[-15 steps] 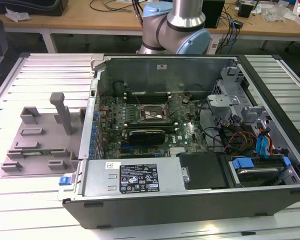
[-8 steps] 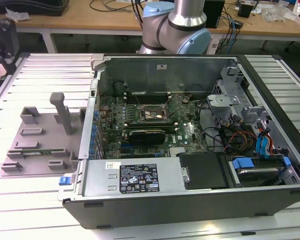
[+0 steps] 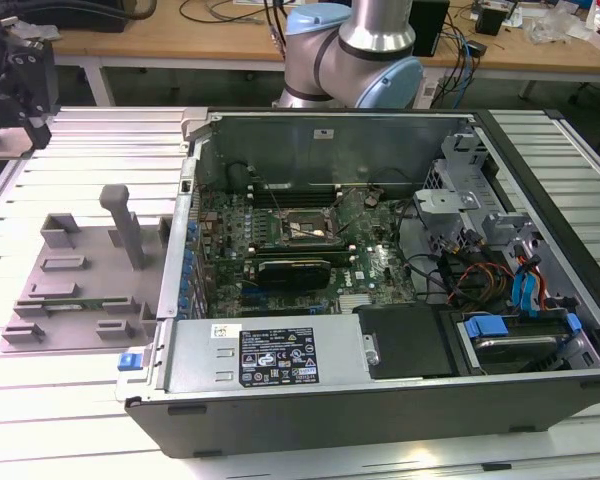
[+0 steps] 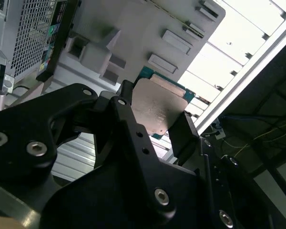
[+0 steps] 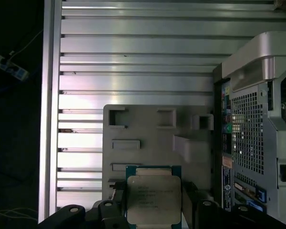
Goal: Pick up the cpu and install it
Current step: 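Pick up the cpu and move it towards the insertion slot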
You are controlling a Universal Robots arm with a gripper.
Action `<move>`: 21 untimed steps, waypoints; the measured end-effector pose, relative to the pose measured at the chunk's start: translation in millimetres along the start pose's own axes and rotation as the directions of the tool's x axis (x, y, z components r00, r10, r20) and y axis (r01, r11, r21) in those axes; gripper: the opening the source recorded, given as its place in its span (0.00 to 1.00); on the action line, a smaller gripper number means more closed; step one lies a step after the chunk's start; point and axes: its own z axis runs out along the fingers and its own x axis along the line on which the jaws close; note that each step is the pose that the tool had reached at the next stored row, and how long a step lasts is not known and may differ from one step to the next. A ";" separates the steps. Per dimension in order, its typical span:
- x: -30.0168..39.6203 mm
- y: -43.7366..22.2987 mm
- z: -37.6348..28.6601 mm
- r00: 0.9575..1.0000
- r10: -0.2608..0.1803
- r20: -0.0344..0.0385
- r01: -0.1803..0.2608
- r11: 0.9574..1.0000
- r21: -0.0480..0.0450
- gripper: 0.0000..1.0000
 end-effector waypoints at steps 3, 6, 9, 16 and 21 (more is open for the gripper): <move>-6.1 -0.1 0.0 1.000 0.000 0.000 0.000 1.000 0.000 0.55; -13.1 -0.1 -0.1 1.000 0.000 0.000 0.000 1.000 0.000 0.55; -22.0 -0.2 0.0 1.000 0.000 0.000 0.000 1.000 0.000 0.55; -45.8 -0.5 0.0 1.000 0.000 0.000 0.000 1.000 0.000 0.55; -60.6 -0.6 0.0 1.000 0.000 0.000 0.000 1.000 0.000 0.55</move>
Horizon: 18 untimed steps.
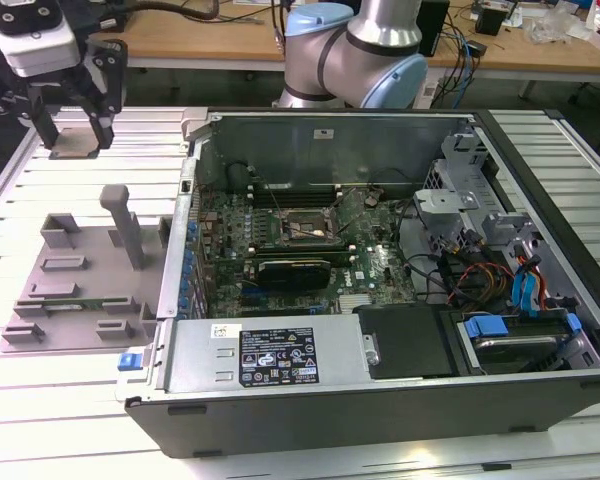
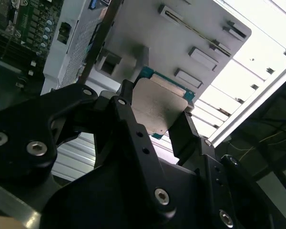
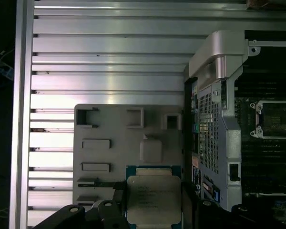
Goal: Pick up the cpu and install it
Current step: 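Pick up the cpu and move it towards the insertion slot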
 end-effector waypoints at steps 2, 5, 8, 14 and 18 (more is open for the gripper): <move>-4.1 -0.1 0.0 1.000 0.000 0.000 0.000 1.000 0.000 0.55; -12.0 -0.1 0.0 1.000 0.000 0.000 0.000 1.000 0.000 0.55; -22.3 -0.2 0.0 1.000 0.000 0.000 0.000 1.000 0.000 0.55; -36.0 -0.3 -0.1 1.000 0.000 0.000 0.000 1.000 0.000 0.55; -49.8 -0.5 0.0 1.000 0.000 0.000 0.000 1.000 0.000 0.55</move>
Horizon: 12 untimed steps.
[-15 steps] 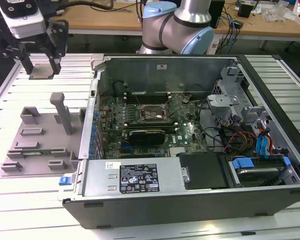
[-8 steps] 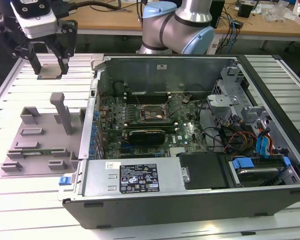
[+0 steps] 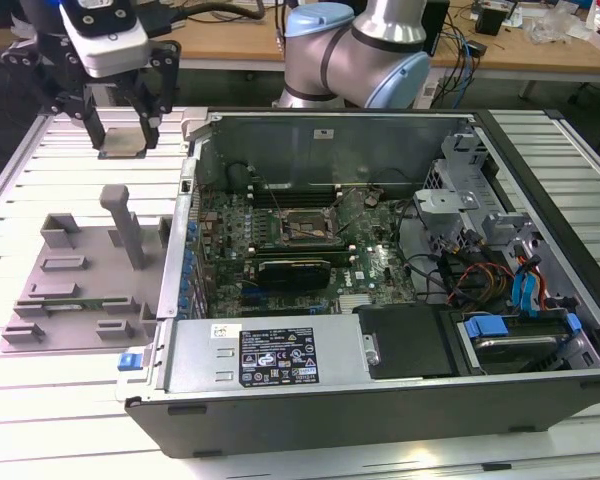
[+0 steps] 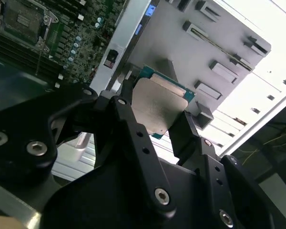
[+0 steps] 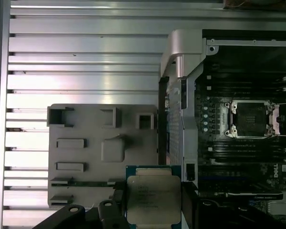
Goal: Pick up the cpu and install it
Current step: 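Pick up the cpu and move it towards the insertion slot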
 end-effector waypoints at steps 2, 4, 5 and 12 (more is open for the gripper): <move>-7.1 0.0 0.0 1.000 0.000 0.000 0.000 1.000 0.000 0.55; -12.9 -0.1 -0.1 1.000 0.000 0.000 0.000 1.000 0.000 0.55; -18.0 -0.2 -0.1 1.000 0.000 0.000 0.000 1.000 0.000 0.55; -39.5 -0.4 -0.1 1.000 0.000 0.000 0.000 1.000 0.000 0.55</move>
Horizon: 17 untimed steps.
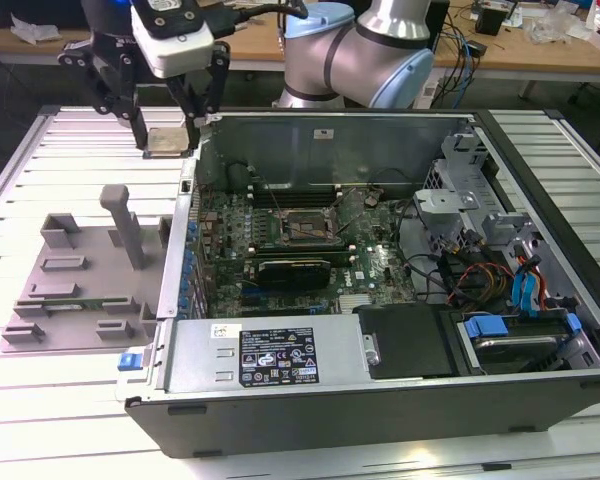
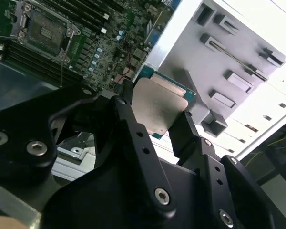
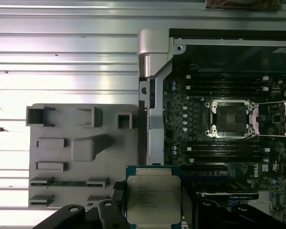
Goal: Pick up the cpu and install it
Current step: 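Pick up the cpu and move it towards the insertion slot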
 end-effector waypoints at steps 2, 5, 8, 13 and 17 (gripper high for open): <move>-4.0 0.0 0.0 1.000 0.000 0.000 0.000 1.000 0.000 0.55; -11.7 -0.1 0.0 1.000 0.000 0.000 0.000 1.000 0.000 0.55; -17.5 -0.2 0.0 1.000 0.000 0.000 0.000 1.000 0.000 0.55; -34.9 -0.3 0.0 1.000 0.000 0.000 0.000 1.000 0.000 0.55; -51.7 -0.5 -0.1 1.000 0.000 0.000 0.000 1.000 0.000 0.55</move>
